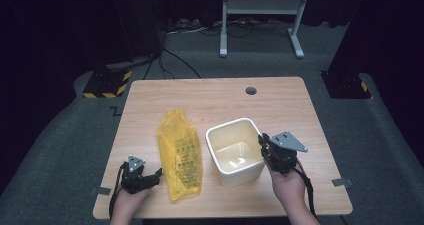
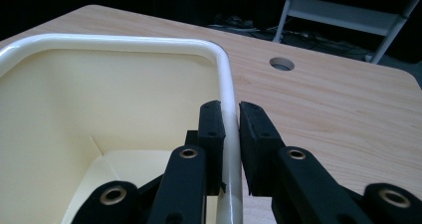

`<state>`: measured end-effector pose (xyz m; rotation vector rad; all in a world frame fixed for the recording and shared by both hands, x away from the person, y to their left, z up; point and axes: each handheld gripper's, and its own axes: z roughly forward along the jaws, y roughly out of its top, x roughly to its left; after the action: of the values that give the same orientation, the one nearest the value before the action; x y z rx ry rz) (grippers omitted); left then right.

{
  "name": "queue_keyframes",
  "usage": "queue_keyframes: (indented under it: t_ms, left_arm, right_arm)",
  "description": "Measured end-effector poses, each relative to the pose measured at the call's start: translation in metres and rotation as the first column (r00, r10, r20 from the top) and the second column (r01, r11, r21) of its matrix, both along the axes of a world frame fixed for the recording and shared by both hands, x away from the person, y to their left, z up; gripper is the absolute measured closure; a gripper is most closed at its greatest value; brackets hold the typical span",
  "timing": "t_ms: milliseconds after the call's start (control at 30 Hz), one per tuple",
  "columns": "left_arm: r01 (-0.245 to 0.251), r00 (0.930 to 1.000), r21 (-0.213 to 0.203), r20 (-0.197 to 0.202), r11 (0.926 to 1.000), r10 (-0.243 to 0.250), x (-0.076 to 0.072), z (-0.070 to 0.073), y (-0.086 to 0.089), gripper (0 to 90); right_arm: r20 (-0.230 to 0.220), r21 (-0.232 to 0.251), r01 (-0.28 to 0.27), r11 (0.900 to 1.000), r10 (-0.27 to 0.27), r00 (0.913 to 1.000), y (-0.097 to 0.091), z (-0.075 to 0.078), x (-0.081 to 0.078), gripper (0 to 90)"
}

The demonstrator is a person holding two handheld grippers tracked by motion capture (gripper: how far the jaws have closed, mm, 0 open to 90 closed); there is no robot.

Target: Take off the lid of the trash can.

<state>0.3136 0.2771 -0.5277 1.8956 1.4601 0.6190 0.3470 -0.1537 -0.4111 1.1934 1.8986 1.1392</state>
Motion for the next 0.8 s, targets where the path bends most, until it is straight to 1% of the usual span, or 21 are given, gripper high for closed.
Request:
queue_keyframes:
  t_ms: [133,233,367,467,600,800]
  left_arm:
    - [0.0,1.0,0.0,0.0,1.0,0.0,0.0,0.0,0.0,19.0]
    - [0.0,1.0,0.0,0.0,1.0,0.0,0.0,0.0,-0.0001,19.0]
    - [-0.001,1.0,-0.003,0.0,1.0,0.001,-0.0001,-0.0001,0.0,19.0]
    - [-0.001,1.0,-0.002,0.0,1.0,0.001,-0.0002,0.0,0.0,19.1]
    - [-0.001,1.0,-0.002,-0.001,1.0,0.001,-0.0003,0.0,0.0,19.1]
    - [-0.001,1.0,-0.005,-0.001,1.0,0.001,-0.0003,0.0001,0.0004,19.2]
  right_arm:
    - [-0.018,-0.009,0.004,1.0,-0.004,0.9998,-0.0012,-0.002,0.0017,79.0]
    - [-0.027,0.004,0.001,1.0,0.0,0.9996,-0.0034,0.0004,0.0018,73.9]
    - [-0.055,-0.017,0.003,0.9999,-0.003,0.9985,-0.0033,0.001,0.0026,74.6]
    - [-0.066,-0.02,-0.004,0.9998,0.003,0.9978,-0.0031,0.0001,0.0034,79.0]
    - [-0.055,-0.038,0.006,0.9993,-0.008,0.9985,0.0002,0.0008,0.0026,81.0]
    - [-0.018,-0.035,0.0,0.9994,-0.001,0.9998,0.0045,0.0029,-0.0002,81.2]
